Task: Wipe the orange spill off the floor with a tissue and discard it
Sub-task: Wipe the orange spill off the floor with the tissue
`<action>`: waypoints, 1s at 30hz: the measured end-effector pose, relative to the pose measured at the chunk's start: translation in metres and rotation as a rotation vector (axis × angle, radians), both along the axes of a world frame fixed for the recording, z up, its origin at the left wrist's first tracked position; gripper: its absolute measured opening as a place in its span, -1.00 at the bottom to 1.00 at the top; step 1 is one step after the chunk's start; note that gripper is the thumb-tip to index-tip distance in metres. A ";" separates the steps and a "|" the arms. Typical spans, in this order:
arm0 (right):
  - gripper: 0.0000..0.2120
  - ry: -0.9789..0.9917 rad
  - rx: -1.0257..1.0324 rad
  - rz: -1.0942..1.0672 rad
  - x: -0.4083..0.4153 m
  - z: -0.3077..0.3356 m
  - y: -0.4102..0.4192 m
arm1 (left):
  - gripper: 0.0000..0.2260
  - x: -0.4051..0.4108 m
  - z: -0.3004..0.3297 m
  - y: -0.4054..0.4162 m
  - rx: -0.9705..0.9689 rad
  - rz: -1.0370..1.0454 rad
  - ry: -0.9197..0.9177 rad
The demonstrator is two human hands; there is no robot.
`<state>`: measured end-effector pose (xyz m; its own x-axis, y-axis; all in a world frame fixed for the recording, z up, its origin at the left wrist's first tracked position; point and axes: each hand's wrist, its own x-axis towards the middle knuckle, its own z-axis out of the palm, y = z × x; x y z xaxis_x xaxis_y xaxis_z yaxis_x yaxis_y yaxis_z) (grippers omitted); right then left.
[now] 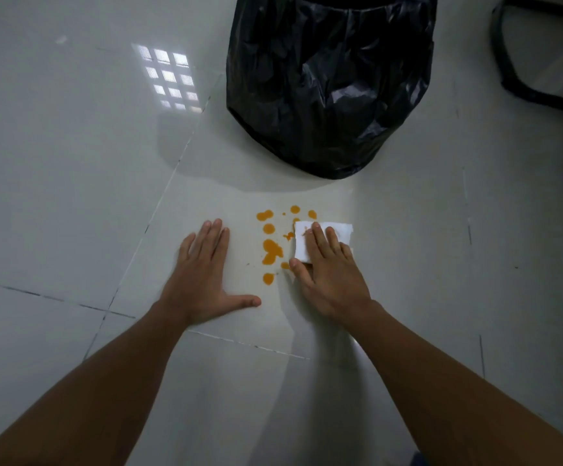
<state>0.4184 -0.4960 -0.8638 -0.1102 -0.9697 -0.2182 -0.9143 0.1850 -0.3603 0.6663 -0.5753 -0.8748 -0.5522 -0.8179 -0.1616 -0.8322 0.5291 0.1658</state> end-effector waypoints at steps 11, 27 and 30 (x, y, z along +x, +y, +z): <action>-0.18 0.045 -0.037 -0.013 -0.013 -0.005 0.028 | 0.27 -0.002 0.005 0.001 -0.015 0.009 0.036; -0.11 -0.105 -0.010 0.093 -0.027 -0.006 -0.074 | 0.24 0.000 -0.001 -0.001 -0.034 0.017 0.058; -0.20 -0.114 0.000 0.173 -0.023 -0.006 -0.086 | 0.24 0.000 -0.001 -0.002 -0.040 0.015 0.054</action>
